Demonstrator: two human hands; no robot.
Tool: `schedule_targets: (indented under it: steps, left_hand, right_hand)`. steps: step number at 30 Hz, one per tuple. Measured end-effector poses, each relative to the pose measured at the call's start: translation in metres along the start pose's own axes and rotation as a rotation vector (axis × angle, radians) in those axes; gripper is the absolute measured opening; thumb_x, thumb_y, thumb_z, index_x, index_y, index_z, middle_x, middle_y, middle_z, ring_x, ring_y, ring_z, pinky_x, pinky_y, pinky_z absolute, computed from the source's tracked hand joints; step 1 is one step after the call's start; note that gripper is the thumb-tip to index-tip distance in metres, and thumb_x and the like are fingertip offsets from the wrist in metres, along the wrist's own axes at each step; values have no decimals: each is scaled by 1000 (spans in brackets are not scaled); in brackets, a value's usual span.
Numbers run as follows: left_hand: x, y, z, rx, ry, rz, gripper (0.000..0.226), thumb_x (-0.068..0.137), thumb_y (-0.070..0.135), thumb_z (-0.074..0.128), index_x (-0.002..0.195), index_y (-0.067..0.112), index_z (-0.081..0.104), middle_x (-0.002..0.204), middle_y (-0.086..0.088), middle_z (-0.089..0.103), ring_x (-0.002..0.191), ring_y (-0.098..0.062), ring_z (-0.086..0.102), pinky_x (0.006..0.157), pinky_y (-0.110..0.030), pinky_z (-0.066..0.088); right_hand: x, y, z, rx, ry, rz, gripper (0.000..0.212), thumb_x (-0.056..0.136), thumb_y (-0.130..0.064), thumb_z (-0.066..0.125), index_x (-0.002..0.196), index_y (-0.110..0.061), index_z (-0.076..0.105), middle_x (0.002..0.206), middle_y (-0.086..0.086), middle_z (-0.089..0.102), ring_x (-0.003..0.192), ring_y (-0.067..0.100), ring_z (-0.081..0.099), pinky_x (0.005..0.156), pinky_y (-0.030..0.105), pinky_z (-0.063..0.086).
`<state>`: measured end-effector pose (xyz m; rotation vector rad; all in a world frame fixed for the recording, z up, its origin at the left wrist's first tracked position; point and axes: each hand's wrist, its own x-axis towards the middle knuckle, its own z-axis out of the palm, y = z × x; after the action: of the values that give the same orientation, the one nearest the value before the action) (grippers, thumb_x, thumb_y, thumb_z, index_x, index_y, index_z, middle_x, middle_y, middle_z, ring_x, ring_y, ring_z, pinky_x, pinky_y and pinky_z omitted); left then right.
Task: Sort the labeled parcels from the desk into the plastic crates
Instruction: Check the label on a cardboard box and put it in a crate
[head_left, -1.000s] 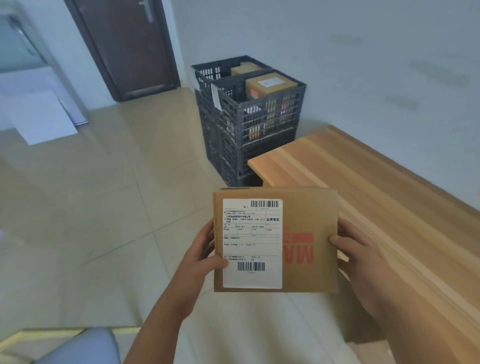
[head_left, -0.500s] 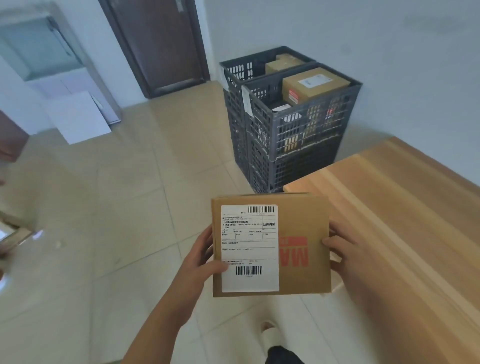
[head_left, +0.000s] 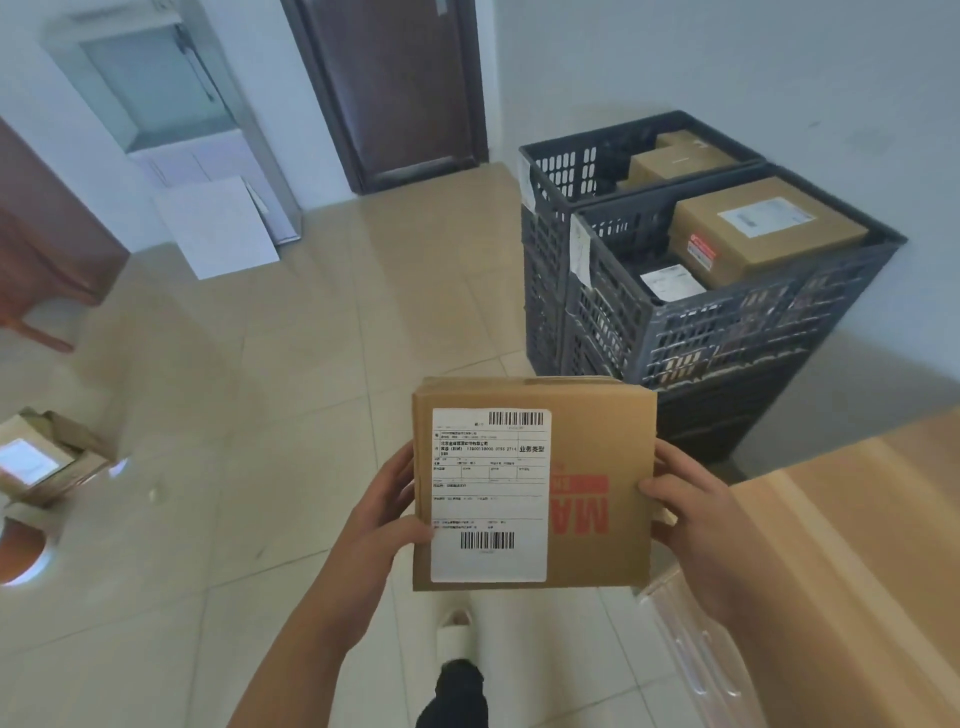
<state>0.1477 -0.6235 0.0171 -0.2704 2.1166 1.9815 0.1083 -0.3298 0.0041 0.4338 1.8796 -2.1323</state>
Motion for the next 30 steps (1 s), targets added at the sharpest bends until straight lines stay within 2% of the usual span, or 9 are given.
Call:
schedule_targets:
  steps: [7,10,15,19,24,30]
  left_hand:
    - [146,26,-67,-54,-21,9,85,66,10,55,145,42,51,141,11,64,135,-19,55,111,-50,46]
    - [205,50,-101,-61,-64,21,85,66,10,54,146,39,50,144,13,62,137,-18,54,111,-50,45]
    - [304,91,-143,-44,-141,58,85,67,7,54,146,36,51,145,10,61,137,-19,53,110,-49,44]
    - [380,114,-156,-4,-209,57,85,67,6,53,147,36,51,148,10,59,138,-19,53,114,-54,41]
    - [475,136,-152,35,-246,51,86,66,7,54,146,38,51,144,10,62,136,-18,55,109,-48,45]
    - [587,168,-135,68,-231,56,85,65,7,52,144,37,53,143,9,63,133,-19,57,106,-46,46]
  right_hand:
    - [128,-47,69,-54,70,-30,50,97,-2,49,135,-30,64,117,1,75,109,31,69,78,45,56]
    - [175,-82,102,-56,86,-30,47,98,0,48,131,-28,67,115,4,75,109,32,68,78,43,53]
    - [247,-128,140,-37,130,-60,45,98,3,47,125,-28,67,106,-6,77,93,14,72,77,37,50]
    - [296,-146,148,-10,186,-41,47,99,1,46,128,-29,66,112,-7,77,91,10,74,75,33,52]
    - [372,-168,148,36,242,-52,38,102,-5,47,125,-28,68,109,-6,76,103,19,71,80,37,52]
    - [480,-200,137,73,251,-58,37,103,-8,48,128,-29,66,110,-9,75,107,18,69,82,37,53]
